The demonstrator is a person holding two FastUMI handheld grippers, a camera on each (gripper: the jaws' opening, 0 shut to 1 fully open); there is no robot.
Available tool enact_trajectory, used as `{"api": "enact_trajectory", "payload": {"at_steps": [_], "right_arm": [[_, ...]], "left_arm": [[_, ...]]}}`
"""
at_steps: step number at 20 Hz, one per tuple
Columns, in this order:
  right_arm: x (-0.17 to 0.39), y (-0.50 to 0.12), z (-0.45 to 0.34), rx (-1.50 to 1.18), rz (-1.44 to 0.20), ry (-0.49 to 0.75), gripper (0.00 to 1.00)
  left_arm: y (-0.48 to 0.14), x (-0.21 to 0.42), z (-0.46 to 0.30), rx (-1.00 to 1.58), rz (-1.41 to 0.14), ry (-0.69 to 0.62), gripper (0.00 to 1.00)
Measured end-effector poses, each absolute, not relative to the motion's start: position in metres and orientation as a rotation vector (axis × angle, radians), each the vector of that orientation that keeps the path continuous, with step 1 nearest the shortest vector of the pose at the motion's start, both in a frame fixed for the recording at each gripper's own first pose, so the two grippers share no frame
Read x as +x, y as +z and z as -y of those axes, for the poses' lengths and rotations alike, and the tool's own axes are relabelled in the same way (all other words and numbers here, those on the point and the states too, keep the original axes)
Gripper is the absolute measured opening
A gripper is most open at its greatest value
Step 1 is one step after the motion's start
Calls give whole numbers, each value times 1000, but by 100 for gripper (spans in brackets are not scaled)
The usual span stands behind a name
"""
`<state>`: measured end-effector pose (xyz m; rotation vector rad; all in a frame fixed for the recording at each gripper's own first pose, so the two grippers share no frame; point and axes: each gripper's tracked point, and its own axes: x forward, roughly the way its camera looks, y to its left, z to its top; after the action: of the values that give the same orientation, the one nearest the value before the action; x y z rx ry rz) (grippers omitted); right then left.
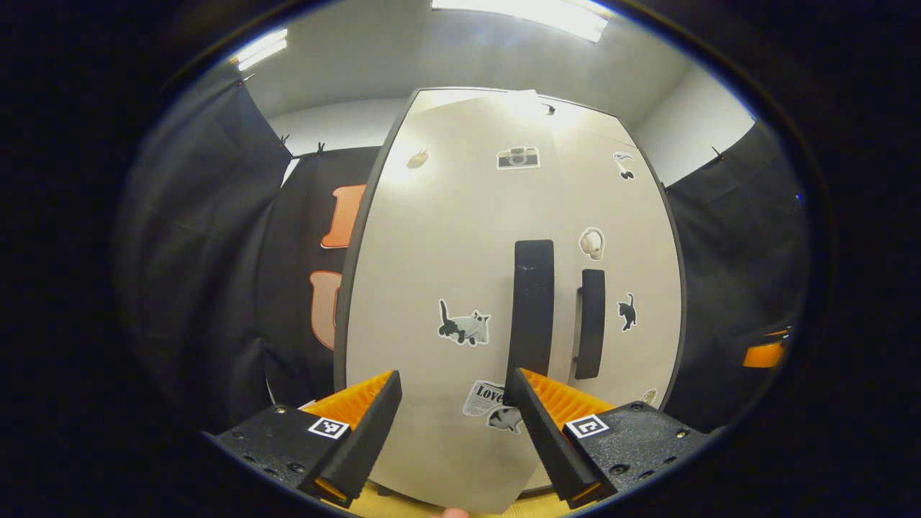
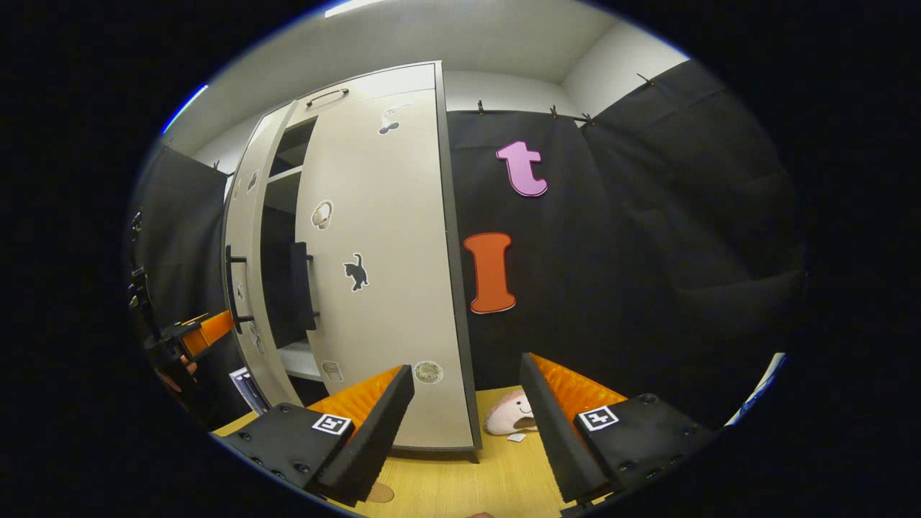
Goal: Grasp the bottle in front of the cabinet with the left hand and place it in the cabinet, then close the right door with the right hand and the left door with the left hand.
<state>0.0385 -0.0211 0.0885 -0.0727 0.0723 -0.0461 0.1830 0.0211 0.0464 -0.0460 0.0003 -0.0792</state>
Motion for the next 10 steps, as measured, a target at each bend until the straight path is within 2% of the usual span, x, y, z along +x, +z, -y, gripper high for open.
{"api": "enact_trajectory", "payload": {"at_steps": [7, 8, 10], "right_arm": [[24, 90, 34, -74, -57, -85, 98], [23, 89, 35, -74, -56, -91, 98], [21, 88, 35, -74, -58, -101, 98]], "left_arm": [[37, 209, -6, -44, -13, -107, 94], [35, 212, -5, -44, -13, -109, 92], [32, 217, -4, -45, -14, -111, 94]]}}
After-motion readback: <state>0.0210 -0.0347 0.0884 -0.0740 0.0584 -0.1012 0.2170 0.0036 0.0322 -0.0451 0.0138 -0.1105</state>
